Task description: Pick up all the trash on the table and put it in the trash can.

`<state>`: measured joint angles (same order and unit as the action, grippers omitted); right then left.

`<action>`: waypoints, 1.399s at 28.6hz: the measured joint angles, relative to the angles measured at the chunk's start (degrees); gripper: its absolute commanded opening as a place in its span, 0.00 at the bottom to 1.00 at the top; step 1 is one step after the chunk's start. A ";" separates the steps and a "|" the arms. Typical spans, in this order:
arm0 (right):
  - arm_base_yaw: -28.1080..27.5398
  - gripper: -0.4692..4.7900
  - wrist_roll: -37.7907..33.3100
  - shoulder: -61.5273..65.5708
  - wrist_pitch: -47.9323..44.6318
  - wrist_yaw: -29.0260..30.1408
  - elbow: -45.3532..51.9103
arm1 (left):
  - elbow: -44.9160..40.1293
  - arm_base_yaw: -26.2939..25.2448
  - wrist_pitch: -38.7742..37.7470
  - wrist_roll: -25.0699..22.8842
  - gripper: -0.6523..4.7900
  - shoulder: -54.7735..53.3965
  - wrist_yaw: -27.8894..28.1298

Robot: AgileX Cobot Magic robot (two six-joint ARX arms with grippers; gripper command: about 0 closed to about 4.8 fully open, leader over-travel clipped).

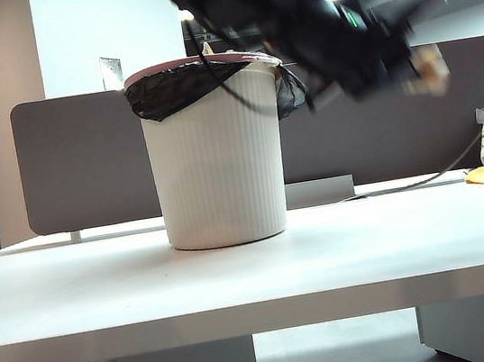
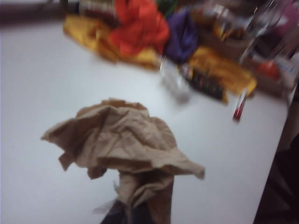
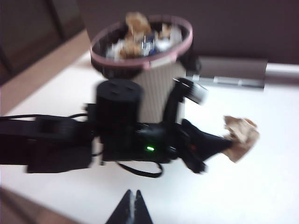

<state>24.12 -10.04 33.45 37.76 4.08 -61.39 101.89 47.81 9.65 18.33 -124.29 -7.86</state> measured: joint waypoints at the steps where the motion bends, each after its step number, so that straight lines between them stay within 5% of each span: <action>1: 0.00 0.08 0.02 0.20 -1.60 -0.11 -0.11 | -0.02 -0.61 -0.07 -0.72 0.11 1.99 -0.57; 7: 0.00 0.08 4.55 4.61 -12.09 -0.22 -1.03 | 0.17 -5.42 -0.42 -7.58 0.11 14.32 -1.18; 12: -0.02 0.08 6.03 13.29 -18.16 1.20 -5.86 | 0.35 -14.47 -5.95 -9.75 0.11 21.90 -1.53; 18: 0.09 0.08 5.81 24.92 -25.03 6.75 -12.68 | 0.24 -23.67 -10.05 -11.08 0.11 20.81 -0.63; 23: 1.55 0.08 5.66 30.99 -27.47 8.57 -17.07 | -0.09 -25.16 -11.61 -11.15 0.12 17.00 -3.19; 25: 1.66 0.08 5.62 32.00 -27.39 8.70 -17.38 | -0.11 -25.16 -11.91 -11.23 0.36 15.89 -4.81; 26: 1.64 0.08 5.62 32.33 -27.28 8.70 -17.35 | -0.13 -25.11 -11.98 -11.23 0.61 15.58 -5.03; 27: 1.64 0.08 5.62 32.41 -27.04 8.68 -17.35 | -0.13 -25.11 -12.04 -11.23 0.97 15.50 -5.03; 40: 1.53 0.08 5.62 32.22 -25.75 8.68 -17.38 | -0.22 -25.24 -11.15 -14.84 1.00 16.83 -1.79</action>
<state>25.65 -4.43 65.67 12.01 12.75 -78.76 101.67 22.57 -1.50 3.49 -107.46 -9.65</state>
